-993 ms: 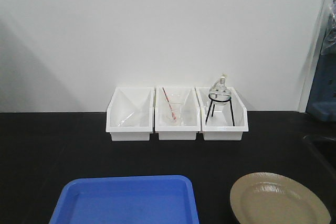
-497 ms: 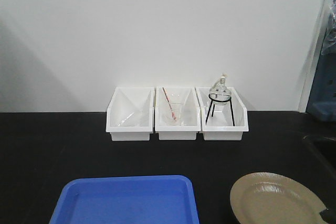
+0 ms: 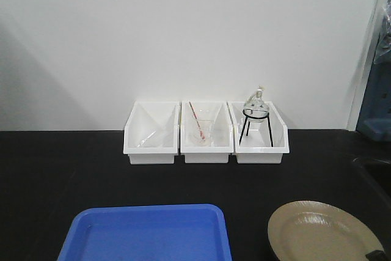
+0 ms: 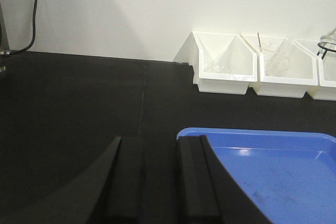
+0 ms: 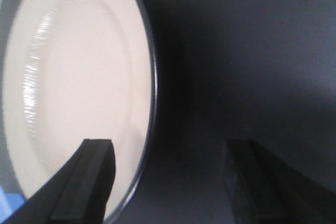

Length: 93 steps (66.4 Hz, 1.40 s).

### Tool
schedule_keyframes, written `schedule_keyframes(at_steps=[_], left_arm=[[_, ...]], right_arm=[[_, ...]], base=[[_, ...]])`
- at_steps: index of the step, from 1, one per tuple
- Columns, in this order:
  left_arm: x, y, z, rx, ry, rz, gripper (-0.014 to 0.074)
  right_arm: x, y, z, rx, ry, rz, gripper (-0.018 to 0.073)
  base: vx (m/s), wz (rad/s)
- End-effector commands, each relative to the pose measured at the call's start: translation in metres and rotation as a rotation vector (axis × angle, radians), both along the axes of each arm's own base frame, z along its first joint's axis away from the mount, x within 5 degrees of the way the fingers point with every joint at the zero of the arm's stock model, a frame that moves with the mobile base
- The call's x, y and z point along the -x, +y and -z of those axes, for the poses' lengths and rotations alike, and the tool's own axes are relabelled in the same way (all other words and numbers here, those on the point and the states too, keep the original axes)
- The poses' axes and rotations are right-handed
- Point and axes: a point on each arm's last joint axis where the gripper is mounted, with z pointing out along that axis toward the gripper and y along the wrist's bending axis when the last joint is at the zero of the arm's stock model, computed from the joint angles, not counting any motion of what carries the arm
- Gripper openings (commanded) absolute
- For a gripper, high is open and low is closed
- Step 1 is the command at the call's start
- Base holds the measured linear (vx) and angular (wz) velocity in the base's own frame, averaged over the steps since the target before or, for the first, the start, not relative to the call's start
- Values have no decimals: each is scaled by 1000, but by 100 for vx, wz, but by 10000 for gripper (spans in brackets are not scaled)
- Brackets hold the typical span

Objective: Place disk in tray to left cabinet

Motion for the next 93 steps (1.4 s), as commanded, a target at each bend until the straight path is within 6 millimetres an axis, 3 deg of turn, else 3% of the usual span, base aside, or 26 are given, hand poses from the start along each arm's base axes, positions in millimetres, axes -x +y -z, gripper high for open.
schedule_keyframes(at_steps=[1,17,44,71,84,93], left_arm=[[-2,1,-18,-3,-104,-6,309],[-2,1,-18,-3,-104,-6,309],[-2,1,-18,-3,-104,-6,309],[-2,1,-18,-3,-103,-6,309],[-2,1,-18,-3,-103,-6,309],[-2,1,-18,-3,-103,-6,309]], right_arm=[[-23,-2,-15,43,-73,-11,491],[-52,5,-5,-1,4,-76,491],[-62,0,15,18,41,-12,491],[-93,6,10,-13,28,-54,482],[-94,5,10,-12,23,-51,351],[-93,7,8,-22,26,-60,144]], base=[[0,0],[0,0],[0,0],[0,0],[0,0],[0,0]])
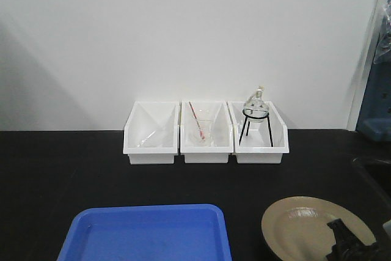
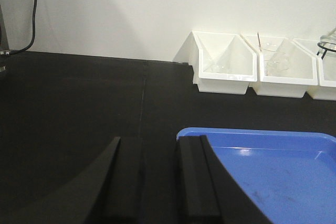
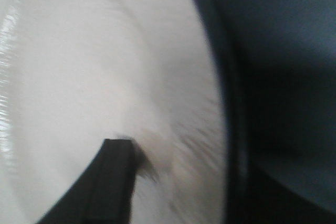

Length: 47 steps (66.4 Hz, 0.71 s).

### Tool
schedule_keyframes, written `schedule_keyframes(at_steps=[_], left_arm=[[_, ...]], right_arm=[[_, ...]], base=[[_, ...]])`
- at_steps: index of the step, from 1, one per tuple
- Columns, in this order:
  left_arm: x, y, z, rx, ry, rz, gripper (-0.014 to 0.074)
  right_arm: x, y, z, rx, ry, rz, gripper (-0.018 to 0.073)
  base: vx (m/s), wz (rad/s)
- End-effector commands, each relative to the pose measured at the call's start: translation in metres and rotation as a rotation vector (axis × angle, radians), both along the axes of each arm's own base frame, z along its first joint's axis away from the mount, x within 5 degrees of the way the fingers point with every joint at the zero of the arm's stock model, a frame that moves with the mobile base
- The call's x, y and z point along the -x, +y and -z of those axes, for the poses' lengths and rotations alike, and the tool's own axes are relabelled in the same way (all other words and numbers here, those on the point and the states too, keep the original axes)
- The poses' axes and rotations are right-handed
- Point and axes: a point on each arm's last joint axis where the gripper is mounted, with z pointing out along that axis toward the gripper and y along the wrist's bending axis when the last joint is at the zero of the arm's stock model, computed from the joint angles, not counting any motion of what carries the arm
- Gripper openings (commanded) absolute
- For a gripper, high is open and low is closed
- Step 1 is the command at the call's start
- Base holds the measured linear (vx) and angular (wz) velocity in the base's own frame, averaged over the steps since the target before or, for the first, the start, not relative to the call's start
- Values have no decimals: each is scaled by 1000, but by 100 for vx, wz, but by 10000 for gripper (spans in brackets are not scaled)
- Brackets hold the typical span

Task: Place disk in tray to left cabinet
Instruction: 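Grasp the rim of the beige plate with the right gripper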

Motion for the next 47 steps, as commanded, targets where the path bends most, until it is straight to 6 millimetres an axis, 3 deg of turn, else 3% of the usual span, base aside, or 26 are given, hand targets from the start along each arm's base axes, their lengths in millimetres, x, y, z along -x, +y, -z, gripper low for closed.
schedule_keyframes(at_steps=[1,7,35,47], left_arm=[[-2,1,-18,-3,-103,-6,309],[-2,1,-18,-3,-103,-6,309],[-2,1,-18,-3,-103,-6,309],[-2,1,-18,-3,-103,-6,309]], right_arm=[[-5,-2,-19,26,-71,-16,120],[-4,-1,-26,17,-86,-23,-15],[10,-5,-94,86,-337,-29,-6],[15,-4,-114,59,-394,-25,-6]], base=[[0,0],[0,0],[0,0],[0,0]])
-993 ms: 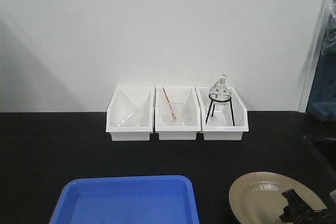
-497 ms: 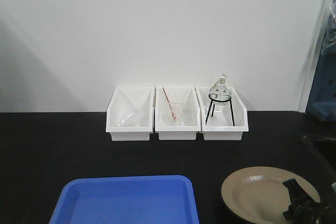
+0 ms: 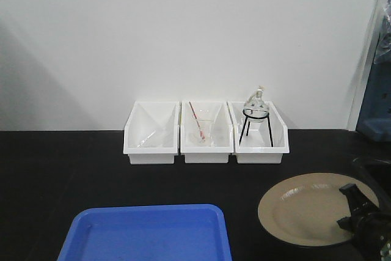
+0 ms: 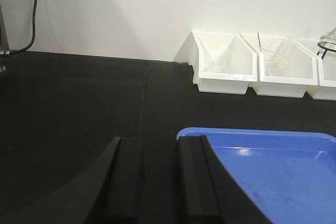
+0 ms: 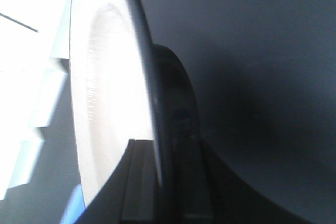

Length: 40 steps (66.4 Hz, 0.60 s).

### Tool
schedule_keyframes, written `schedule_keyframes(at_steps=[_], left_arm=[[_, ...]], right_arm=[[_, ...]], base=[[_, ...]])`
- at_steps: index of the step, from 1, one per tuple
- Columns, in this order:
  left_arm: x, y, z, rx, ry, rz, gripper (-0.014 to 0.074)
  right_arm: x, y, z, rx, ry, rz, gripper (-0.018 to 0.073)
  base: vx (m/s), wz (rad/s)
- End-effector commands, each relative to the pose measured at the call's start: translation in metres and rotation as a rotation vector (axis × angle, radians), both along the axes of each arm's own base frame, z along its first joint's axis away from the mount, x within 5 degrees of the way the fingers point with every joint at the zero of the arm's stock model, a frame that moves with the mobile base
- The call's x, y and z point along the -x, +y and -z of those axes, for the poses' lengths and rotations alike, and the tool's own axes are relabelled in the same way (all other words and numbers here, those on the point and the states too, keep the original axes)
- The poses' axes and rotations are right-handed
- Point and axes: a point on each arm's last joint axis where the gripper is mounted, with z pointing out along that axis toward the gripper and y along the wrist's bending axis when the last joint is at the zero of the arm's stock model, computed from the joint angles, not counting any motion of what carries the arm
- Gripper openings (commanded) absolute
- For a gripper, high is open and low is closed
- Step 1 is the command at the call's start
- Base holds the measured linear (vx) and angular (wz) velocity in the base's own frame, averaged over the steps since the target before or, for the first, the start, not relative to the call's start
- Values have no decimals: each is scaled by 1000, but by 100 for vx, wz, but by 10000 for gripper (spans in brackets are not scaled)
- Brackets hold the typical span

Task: Place disk in tray to left cabinet
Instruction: 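Grasp the rim of the beige plate with the right gripper, then lift the plate and lower it onto the blue tray with the right gripper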

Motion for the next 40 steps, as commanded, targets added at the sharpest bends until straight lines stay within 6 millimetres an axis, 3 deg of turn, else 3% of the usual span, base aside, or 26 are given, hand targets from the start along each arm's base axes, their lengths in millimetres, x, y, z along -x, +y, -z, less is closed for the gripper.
schedule_keyframes(at_steps=[1,12,21,30,40], left_arm=[[-2,1,-18,-3,-103,-6,309],[-2,1,-18,-3,-103,-6,309],[-2,1,-18,-2,-103,-6,309],[-2,1,-18,-2,-103,-6,309],[-2,1,-18,-2,-103,-6,309]], right_arm=[[-4,-4,-36,9,-141,33,-6],[-21,19,-65,-36,-209,-49,-6],[-41,63,-85,-46,-288,-155,-6],[-58,112,-87,-61,-311,-266,-6],[-72,170,-71,-68,-287,-392,-6]], base=[[0,0],[0,0],[0,0],[0,0],[0,0]])
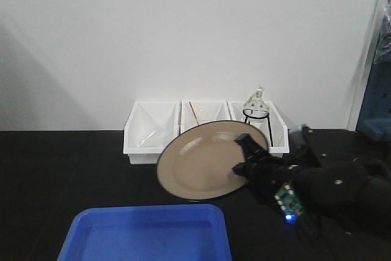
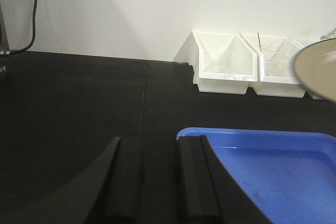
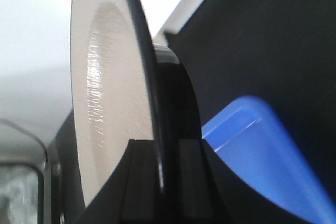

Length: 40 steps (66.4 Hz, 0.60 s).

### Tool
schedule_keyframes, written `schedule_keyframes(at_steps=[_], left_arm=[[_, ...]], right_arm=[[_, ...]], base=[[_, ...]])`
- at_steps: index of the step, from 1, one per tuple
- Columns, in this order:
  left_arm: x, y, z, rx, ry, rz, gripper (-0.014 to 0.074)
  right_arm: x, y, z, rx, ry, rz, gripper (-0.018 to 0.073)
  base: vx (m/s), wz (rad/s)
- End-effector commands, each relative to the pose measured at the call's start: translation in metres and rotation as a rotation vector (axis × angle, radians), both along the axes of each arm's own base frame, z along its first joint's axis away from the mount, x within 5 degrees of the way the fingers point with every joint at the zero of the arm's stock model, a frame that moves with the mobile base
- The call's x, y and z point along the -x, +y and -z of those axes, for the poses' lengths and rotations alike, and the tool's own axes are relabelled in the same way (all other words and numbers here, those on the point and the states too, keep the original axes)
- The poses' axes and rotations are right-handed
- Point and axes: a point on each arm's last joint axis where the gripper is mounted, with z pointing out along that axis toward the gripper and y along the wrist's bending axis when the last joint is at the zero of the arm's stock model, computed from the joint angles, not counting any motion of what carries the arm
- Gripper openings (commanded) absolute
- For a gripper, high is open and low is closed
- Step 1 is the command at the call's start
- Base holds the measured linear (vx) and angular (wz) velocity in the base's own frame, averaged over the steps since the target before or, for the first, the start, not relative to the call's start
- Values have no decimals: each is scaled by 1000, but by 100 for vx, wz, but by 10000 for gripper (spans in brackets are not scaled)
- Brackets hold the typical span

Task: Place disk in tray to left cabinet
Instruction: 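Lift the plate and lower it onto the blue tray with the right gripper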

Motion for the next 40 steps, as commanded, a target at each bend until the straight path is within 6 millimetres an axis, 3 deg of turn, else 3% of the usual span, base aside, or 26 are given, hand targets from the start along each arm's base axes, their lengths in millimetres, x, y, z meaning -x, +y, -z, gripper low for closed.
schedule_keyframes(at_steps=[1,9,21,40], left_arm=[[-2,1,-18,-2,-103,-6,309],[-2,1,-18,-2,-103,-6,309],[-2,1,-18,-2,-103,-6,309],[-2,1,-18,-2,-103,-6,309]], right_arm=[[-6,22,-28,-26,-126,-6,-6],[-6,56,-1,-3,-76,-78,-6],[2,86,32,34,-7,-152,-6],[8,99,60,74,86,-229,-5]], base=[[0,0],[0,0],[0,0],[0,0]])
